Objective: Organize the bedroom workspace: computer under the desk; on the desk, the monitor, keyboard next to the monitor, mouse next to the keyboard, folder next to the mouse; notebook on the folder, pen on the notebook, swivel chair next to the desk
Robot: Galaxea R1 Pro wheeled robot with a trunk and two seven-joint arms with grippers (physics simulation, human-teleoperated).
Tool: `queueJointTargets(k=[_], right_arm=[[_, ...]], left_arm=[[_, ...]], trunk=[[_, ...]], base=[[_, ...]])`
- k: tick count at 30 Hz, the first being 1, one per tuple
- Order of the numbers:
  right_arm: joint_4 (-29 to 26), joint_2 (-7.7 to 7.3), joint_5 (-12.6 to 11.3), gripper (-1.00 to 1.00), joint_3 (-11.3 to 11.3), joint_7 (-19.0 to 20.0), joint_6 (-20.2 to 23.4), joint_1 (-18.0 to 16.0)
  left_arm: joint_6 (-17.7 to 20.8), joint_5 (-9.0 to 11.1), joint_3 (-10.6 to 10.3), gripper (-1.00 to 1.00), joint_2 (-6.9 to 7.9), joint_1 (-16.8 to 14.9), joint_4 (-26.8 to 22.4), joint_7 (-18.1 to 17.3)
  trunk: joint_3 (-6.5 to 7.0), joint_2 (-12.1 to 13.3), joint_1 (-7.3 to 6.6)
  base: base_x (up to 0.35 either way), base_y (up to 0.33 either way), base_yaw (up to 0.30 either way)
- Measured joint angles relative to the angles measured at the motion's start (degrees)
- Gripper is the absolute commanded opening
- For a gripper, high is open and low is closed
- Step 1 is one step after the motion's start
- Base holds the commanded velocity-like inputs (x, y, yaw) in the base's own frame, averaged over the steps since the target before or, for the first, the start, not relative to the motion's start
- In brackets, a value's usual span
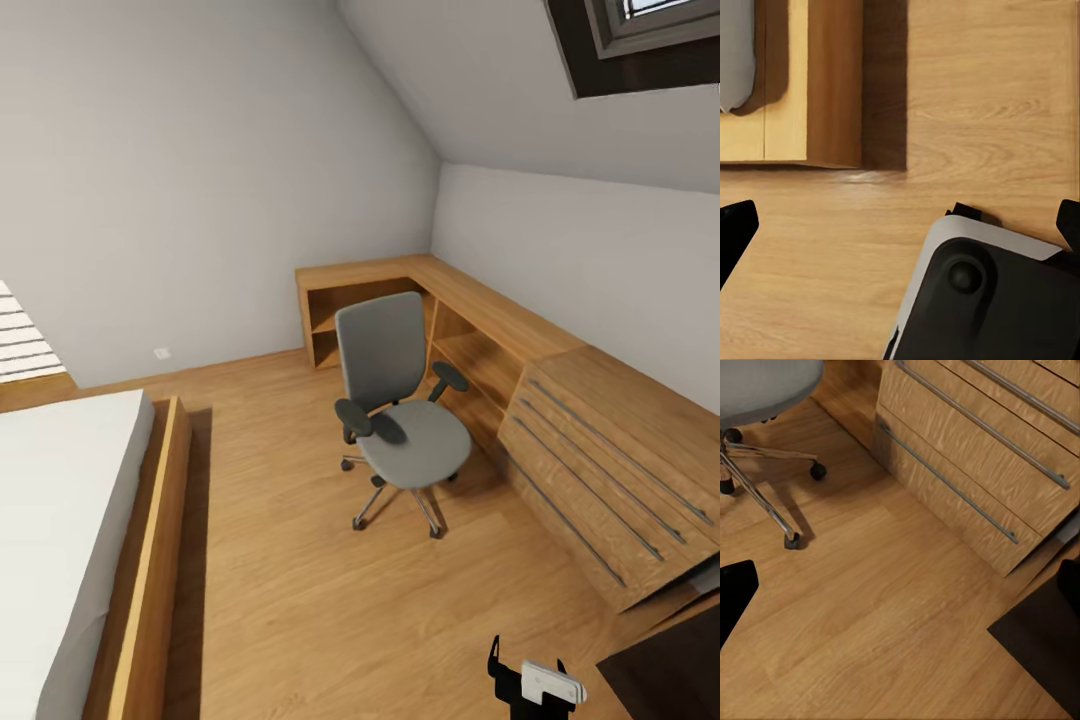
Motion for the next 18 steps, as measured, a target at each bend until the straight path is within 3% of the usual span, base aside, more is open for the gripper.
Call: queueJointTargets(k=[6, 18], right_arm=[[0.0, 0.0, 0.11, 1.0, 0.0, 0.44, -0.03, 0.07], [-0.01, 0.16, 0.36, 1.0, 0.13, 1.72, -0.1, 0.49]], left_arm=[[-0.01, -0.09, -0.1, 1.0, -0.01, 0.0, 0.0, 0.0], [-0.01, -0.37, -0.13, 1.0, -0.01, -0.01, 0.0, 0.0]], trunk=[[0.55, 0.0, -0.02], [1.65, -0.01, -0.03]], base=[[0.157, 0.0, -0.072], [0.296, 0.0, -0.081]])
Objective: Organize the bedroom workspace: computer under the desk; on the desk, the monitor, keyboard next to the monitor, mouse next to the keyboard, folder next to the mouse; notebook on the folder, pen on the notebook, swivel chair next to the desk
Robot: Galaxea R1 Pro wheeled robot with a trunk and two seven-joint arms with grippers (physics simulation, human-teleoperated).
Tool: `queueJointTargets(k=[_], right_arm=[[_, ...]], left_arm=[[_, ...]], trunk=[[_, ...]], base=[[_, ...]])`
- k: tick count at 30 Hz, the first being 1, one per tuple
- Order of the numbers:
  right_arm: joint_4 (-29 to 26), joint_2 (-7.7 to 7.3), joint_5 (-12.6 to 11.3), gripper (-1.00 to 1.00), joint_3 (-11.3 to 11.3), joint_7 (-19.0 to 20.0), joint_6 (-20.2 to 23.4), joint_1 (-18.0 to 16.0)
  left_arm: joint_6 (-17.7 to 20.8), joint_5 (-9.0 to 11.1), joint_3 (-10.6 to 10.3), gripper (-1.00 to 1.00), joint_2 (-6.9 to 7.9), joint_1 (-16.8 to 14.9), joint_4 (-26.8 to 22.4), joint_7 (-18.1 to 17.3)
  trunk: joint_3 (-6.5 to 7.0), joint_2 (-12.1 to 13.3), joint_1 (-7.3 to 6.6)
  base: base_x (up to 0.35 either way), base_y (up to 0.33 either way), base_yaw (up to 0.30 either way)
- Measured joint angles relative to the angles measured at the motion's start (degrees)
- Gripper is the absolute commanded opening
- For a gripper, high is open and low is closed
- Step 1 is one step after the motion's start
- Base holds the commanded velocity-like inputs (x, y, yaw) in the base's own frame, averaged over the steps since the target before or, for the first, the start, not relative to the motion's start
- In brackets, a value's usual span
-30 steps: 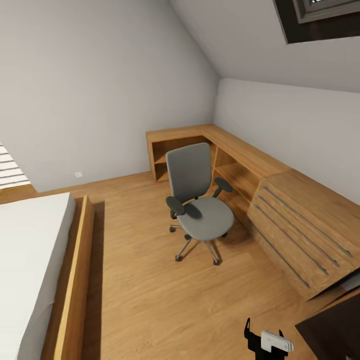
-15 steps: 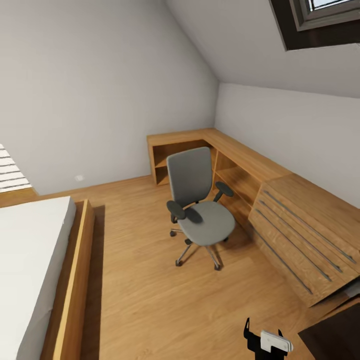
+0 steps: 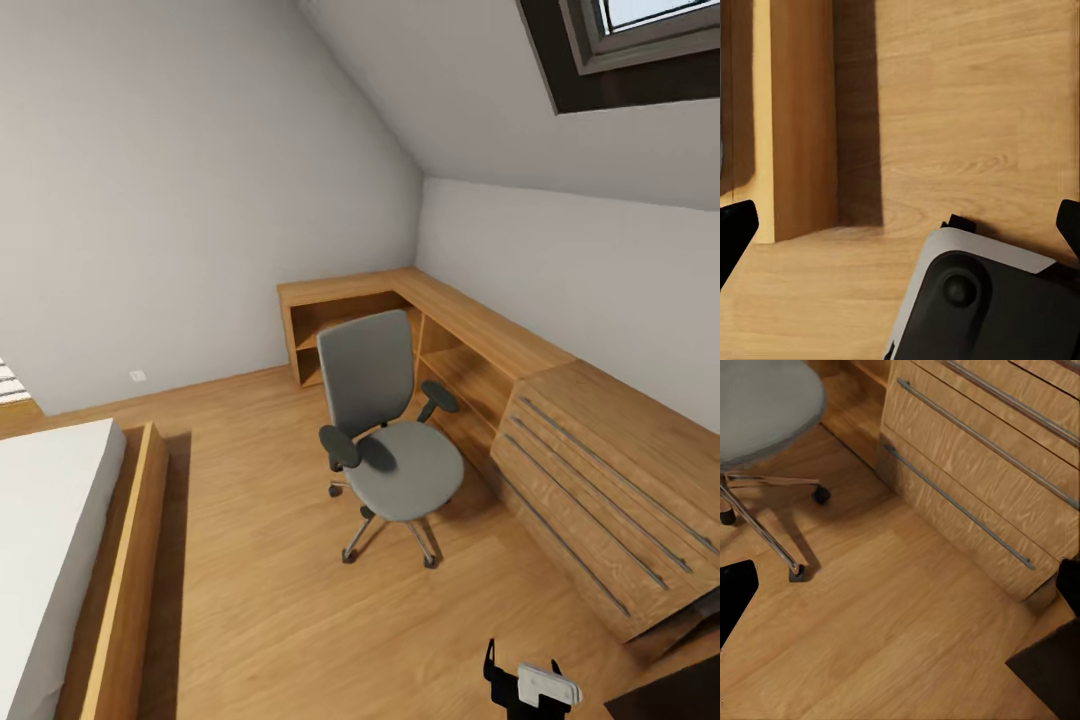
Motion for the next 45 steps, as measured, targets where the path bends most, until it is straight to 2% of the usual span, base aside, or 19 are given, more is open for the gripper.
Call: queueJointTargets(k=[4, 8, 20, 36, 45], right_arm=[[0.0, 0.06, 0.29, 1.0, 0.05, 0.08, -0.03, 0.41], [0.0, 0.09, 1.63, 1.0, 0.13, 0.21, -0.14, 0.86], [0.0, 0.57, 4.7, 1.0, 0.23, 0.37, -0.4, 1.31], [0.05, 1.14, 5.06, 1.0, 0.39, 0.35, 0.15, 1.36], [0.08, 1.23, 4.97, 1.0, 0.31, 0.33, 0.19, 1.36]], left_arm=[[0.0, -0.01, -0.05, 1.0, 0.0, 0.01, 0.0, 0.0], [0.0, -0.01, -0.08, 1.0, 0.0, 0.01, 0.0, 0.0], [0.0, -0.02, -0.09, 1.0, 0.0, 0.01, -0.01, 0.0], [0.0, -0.06, -0.12, 1.0, -0.08, 0.01, 0.0, -0.03], [0.01, -1.21, -0.1, 1.0, -0.09, 0.02, -0.02, 0.0]], trunk=[[0.37, 0.0, 0.0], [0.74, 0.01, 0.01], [1.83, 0.01, 0.03], [3.0, 0.02, 0.03], [3.3, 0.01, 0.03]], base=[[0.318, 0.0, -0.016], [0.203, 0.0, -0.005], [0.044, 0.0, 0.061], [0.001, 0.0, 0.112], [0.0, 0.0, 0.169]])
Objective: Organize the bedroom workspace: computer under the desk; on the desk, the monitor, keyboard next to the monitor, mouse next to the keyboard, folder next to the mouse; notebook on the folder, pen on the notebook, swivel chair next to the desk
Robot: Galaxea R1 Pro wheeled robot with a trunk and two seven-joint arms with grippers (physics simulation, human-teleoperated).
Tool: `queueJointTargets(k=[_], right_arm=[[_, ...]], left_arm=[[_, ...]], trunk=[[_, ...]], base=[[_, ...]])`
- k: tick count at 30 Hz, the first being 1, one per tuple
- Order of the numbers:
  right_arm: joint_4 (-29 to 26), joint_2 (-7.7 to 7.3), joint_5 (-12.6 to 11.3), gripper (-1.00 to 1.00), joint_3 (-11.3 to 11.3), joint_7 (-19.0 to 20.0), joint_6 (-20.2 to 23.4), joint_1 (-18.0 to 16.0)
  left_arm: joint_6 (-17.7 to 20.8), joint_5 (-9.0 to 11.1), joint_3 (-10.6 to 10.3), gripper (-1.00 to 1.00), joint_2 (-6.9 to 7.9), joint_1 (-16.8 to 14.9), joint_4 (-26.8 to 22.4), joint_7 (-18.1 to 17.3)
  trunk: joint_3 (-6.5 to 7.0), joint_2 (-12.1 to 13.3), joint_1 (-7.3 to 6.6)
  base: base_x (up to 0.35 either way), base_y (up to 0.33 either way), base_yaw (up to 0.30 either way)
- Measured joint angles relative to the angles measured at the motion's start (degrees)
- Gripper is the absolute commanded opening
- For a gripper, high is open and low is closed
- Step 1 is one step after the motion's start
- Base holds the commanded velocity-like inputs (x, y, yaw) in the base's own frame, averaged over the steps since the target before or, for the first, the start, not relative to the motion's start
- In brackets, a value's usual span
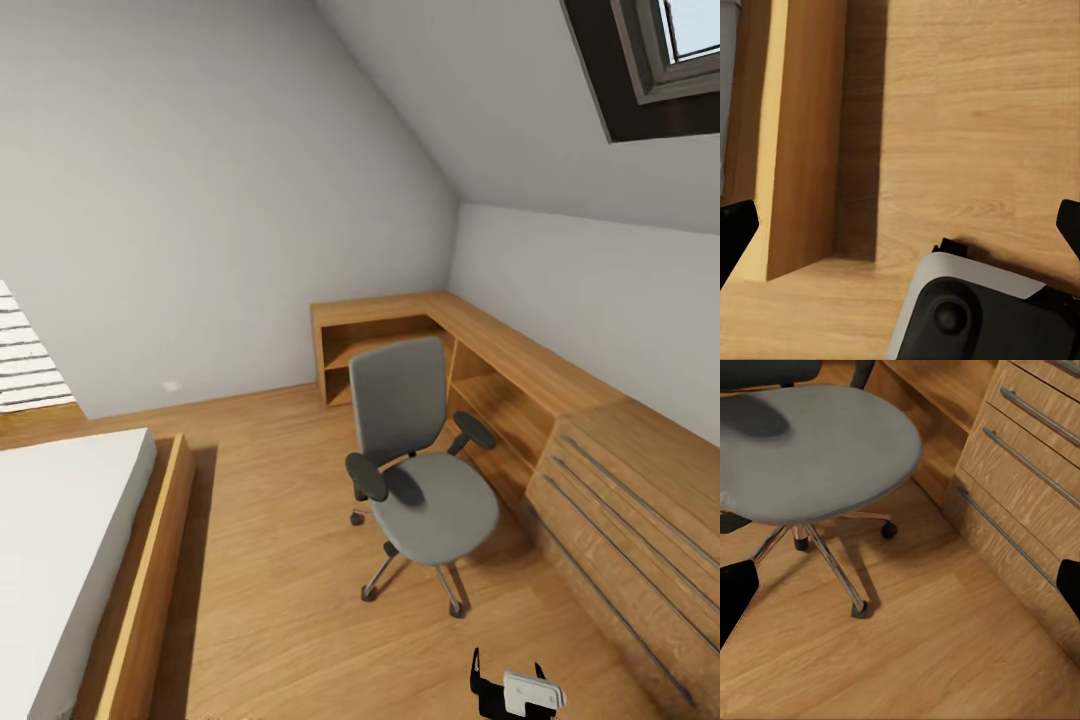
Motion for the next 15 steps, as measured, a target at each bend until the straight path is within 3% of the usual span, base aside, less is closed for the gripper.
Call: queueJointTargets(k=[15], right_arm=[[-0.01, -0.04, 0.07, 1.0, 0.0, -0.25, -0.23, 0.0]], left_arm=[[0.0, -0.13, -0.74, 1.0, -0.34, 0.0, 0.0, 0.0]], trunk=[[0.57, 0.0, 0.0]], base=[[0.0, 0.0, 0.249]])
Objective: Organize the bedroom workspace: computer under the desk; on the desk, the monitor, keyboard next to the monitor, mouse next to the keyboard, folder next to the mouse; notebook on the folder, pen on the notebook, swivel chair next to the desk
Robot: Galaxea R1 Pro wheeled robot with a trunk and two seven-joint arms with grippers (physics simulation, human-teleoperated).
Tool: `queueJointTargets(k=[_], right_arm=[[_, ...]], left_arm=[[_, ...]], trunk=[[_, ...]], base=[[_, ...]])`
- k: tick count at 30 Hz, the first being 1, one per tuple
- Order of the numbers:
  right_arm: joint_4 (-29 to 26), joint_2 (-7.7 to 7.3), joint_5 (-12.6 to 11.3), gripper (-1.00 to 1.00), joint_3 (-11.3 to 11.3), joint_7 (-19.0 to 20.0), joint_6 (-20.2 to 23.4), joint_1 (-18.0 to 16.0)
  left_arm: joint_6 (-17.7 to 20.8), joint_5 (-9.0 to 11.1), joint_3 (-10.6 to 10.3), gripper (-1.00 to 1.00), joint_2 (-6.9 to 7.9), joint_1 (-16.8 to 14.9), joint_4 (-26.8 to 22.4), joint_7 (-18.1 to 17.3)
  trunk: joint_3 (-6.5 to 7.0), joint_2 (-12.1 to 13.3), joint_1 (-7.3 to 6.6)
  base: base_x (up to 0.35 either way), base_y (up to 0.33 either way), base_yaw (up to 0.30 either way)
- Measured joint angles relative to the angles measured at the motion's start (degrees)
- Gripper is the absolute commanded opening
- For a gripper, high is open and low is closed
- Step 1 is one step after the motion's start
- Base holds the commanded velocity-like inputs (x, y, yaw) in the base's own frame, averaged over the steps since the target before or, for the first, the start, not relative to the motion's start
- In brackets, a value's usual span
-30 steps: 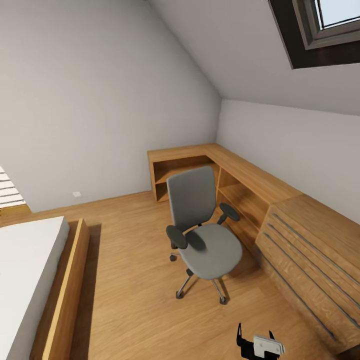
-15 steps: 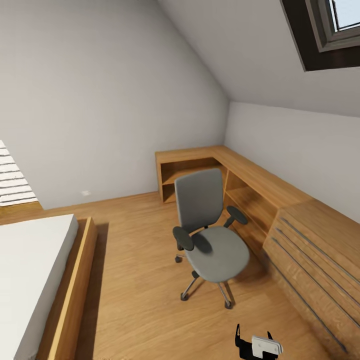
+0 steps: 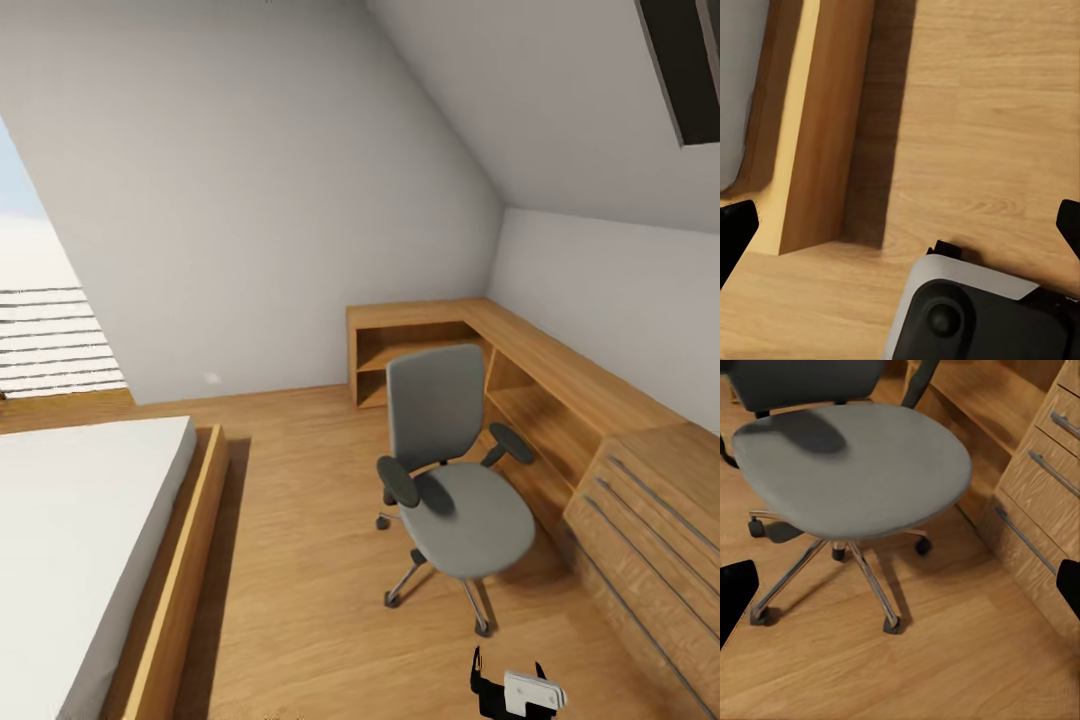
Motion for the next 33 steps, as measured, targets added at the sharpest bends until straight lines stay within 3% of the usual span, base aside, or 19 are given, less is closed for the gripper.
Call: queueJointTargets(k=[5, 14, 33], right_arm=[[0.0, 0.01, 0.05, 1.0, 0.01, -0.08, 0.04, 0.0], [-0.01, -0.01, 0.15, 1.0, 0.01, -0.07, 0.11, 0.0], [-0.07, -0.11, 0.21, 1.0, -0.02, 0.24, 0.23, 0.59]], left_arm=[[-0.06, 0.0, -1.48, 1.0, -0.01, 0.0, 0.0, 0.01], [-1.73, 0.09, -2.18, 1.0, -0.01, 0.0, 0.0, 0.0], [-2.56, 0.23, -2.33, 1.0, -0.01, 0.0, 0.01, 0.06]], trunk=[[0.05, 0.0, 0.0], [0.06, -0.01, -0.01], [0.06, 0.0, -0.03]], base=[[0.0, 0.0, 0.27], [0.021, 0.0, 0.275], [0.289, 0.0, 0.269]])
